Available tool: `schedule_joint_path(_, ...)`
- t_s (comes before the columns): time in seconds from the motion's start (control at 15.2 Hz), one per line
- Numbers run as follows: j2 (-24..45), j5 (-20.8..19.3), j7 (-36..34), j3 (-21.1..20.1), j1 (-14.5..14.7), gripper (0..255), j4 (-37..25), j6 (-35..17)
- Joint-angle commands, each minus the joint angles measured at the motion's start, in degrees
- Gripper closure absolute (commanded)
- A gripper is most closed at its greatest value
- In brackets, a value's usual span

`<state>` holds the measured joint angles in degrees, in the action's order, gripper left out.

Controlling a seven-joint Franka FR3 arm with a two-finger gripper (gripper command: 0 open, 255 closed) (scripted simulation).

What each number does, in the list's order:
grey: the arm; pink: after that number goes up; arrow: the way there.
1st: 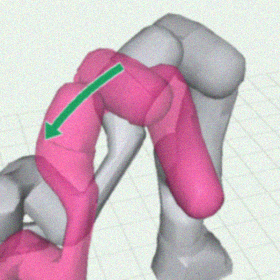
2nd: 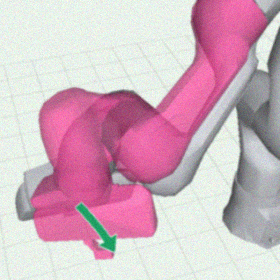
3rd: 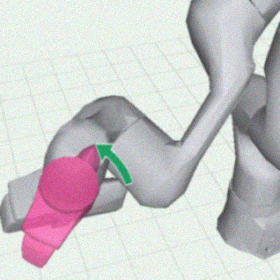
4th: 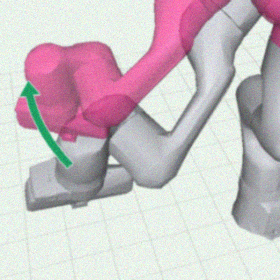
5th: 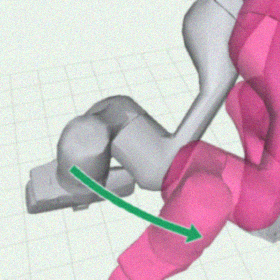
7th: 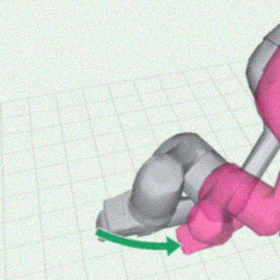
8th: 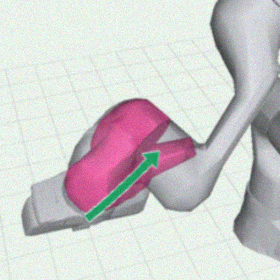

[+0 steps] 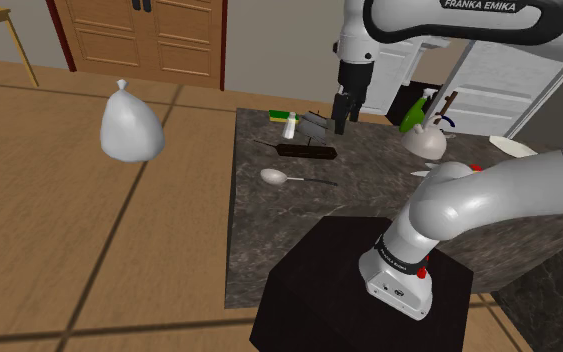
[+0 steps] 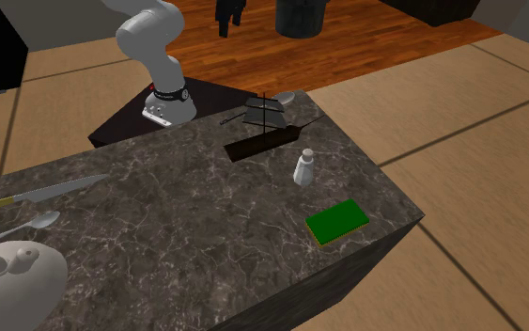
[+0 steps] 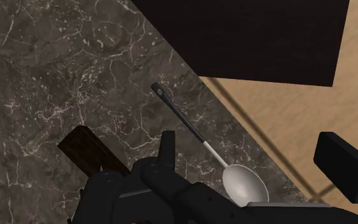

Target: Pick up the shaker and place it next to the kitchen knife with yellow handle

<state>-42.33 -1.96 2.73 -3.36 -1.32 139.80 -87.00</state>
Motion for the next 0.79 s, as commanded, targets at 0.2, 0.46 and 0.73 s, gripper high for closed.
schedule_joint_path(0.2,3.87,-2.28,3.61,2.49,-0.87,0,-0.04,-5.07)
schedule_joint_path(0.46,9.94,-4.68,8.18,5.65,-1.88,0,-1.25,-11.66)
schedule_joint_path(0.73,16.83,-6.20,12.62,8.59,-2.62,0,-3.79,-17.81)
